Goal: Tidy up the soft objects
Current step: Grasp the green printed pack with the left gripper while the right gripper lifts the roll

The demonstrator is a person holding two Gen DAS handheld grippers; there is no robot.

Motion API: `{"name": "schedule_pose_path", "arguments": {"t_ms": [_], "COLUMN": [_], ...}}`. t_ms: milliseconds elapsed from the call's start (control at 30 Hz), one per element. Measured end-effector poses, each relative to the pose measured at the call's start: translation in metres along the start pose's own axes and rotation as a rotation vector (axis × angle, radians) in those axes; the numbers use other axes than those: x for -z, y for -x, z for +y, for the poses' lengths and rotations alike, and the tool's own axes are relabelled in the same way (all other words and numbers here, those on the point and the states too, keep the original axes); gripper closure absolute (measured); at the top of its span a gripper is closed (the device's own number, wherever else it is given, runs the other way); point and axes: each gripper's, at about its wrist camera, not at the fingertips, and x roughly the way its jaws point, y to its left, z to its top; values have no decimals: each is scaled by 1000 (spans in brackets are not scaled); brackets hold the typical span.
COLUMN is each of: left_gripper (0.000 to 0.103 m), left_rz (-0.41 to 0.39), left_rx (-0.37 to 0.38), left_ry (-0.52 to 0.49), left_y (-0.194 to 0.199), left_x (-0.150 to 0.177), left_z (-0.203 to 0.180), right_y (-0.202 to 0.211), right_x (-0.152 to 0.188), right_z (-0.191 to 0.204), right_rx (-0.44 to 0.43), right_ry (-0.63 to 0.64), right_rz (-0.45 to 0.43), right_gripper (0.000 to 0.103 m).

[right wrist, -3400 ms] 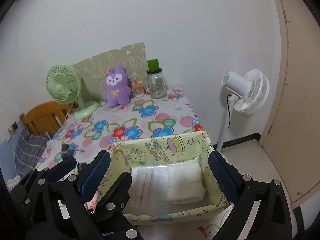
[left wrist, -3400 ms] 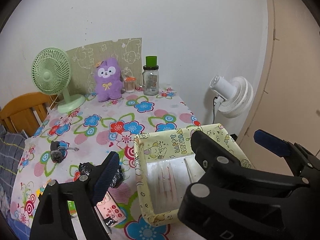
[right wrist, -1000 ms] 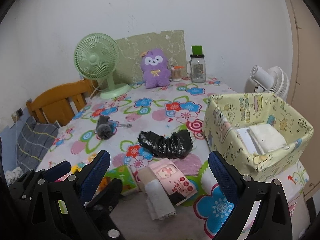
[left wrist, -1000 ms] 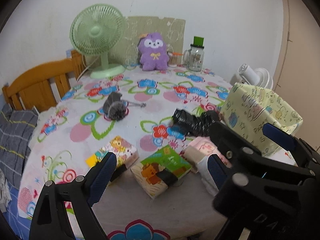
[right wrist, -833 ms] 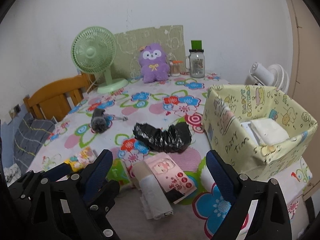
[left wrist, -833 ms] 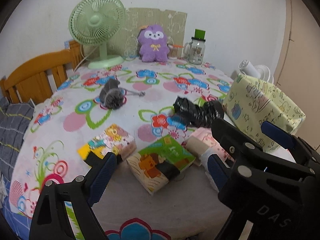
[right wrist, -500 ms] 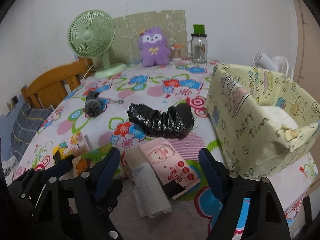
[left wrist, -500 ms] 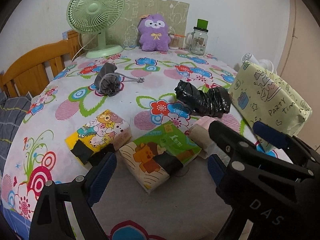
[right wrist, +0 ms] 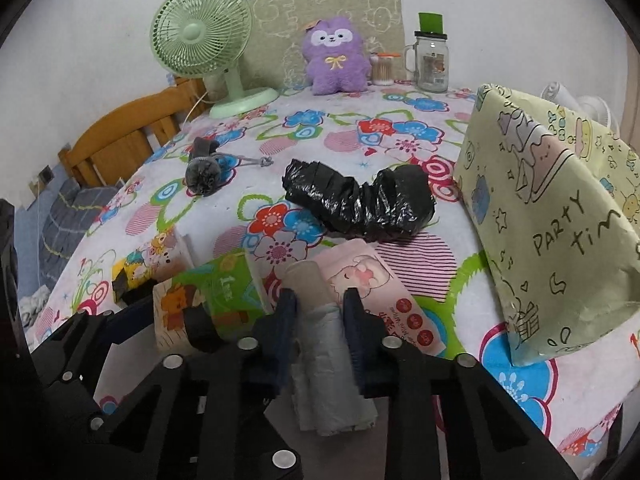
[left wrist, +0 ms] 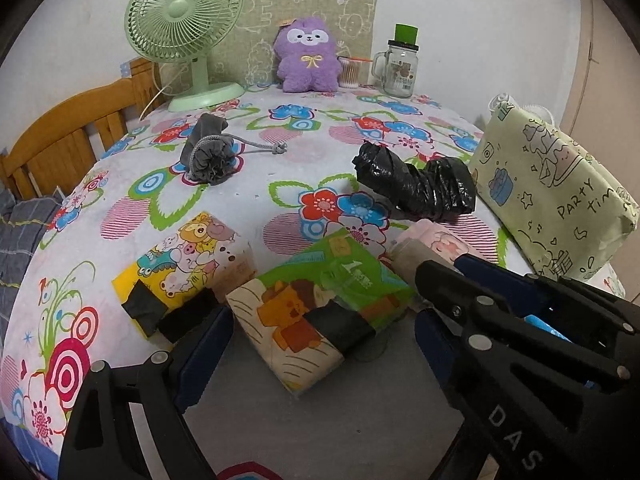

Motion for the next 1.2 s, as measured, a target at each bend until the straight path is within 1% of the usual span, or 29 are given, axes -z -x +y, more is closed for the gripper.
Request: {"name": "schedule_pose_path", "arguments": {"t_ms": [67,167,233,367,700,800,1200], "left_gripper": [10,10,15,18,19,19,19], "left_rz": [-1,-1,-5,-12,-21,-27,-79], "left_rx": [-5,-5,-6,-6,-12,-20,-35], "left_ry": [-3,-2,2,13,26,23,20], "left_y": [-1,-3,-4,-5,3,8,42], "left_x": [-1,-3,-4,-6,-11,-13,-26], "left_z": [-1,-3,-3,-2,-3,-5,-13], "right_y": [0,1,1,2,10,14,46], "right_x": [0,-1,-2,-4,-9,-11,-26], "right_z": [0,-2,-3,-2,-3,-3,-2], "right_rx": [-4,-5,-4,-5,-8,10,24], "right_ry": [2,-4,-5,3,1,0,3], "right_rz": [1,-3,-7,-13,-34,-26,-75], "right_gripper": [82,85,86,88,88,88,88]}}
